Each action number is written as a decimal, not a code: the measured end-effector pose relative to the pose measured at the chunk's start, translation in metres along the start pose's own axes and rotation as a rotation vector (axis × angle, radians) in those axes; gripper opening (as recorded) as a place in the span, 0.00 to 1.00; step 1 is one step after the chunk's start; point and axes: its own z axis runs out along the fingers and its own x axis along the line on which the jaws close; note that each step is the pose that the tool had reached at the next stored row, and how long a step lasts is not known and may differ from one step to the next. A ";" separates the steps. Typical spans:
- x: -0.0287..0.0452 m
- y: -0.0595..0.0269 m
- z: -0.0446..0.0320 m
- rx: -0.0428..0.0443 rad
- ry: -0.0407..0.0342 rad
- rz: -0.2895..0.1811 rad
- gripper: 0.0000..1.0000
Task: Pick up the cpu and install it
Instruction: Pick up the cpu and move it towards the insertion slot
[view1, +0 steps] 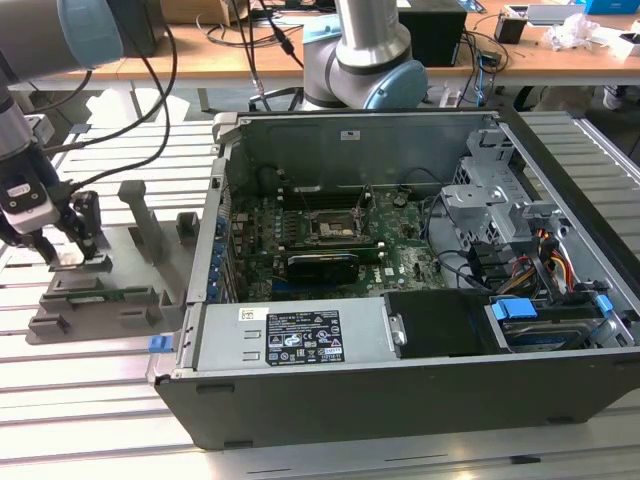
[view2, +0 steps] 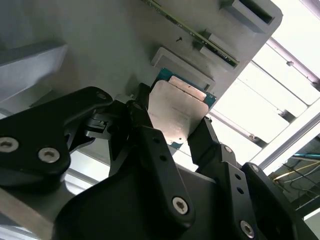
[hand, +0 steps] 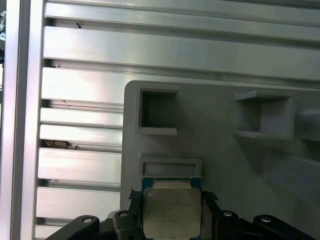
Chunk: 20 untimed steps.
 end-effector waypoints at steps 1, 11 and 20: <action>0.0000 0.0000 -0.0008 -0.0003 -0.0001 0.000 0.55; -0.0003 -0.0004 -0.0093 -0.0008 0.0000 0.000 0.55; -0.0005 -0.0008 -0.0196 -0.0008 0.0000 0.000 0.55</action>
